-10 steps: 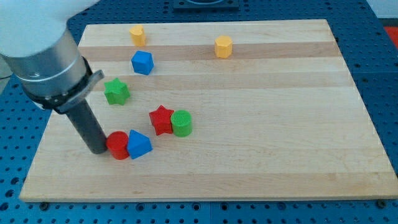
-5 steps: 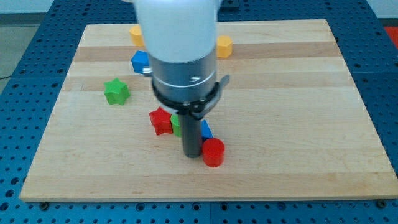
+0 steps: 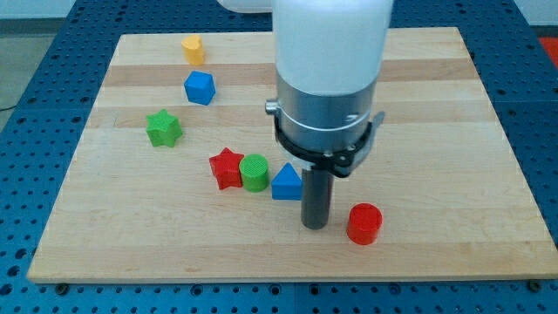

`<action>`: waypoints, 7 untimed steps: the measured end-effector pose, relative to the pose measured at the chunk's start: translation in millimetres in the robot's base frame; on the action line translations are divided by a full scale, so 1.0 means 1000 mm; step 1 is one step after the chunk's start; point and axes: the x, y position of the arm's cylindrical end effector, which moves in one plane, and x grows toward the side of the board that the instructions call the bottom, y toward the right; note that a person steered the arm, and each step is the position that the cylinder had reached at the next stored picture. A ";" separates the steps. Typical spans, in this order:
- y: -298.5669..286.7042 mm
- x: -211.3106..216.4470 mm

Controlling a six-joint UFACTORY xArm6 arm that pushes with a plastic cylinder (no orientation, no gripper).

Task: Push the red circle to the center left of the board

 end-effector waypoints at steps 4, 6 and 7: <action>0.163 0.005; 0.069 -0.037; 0.044 -0.125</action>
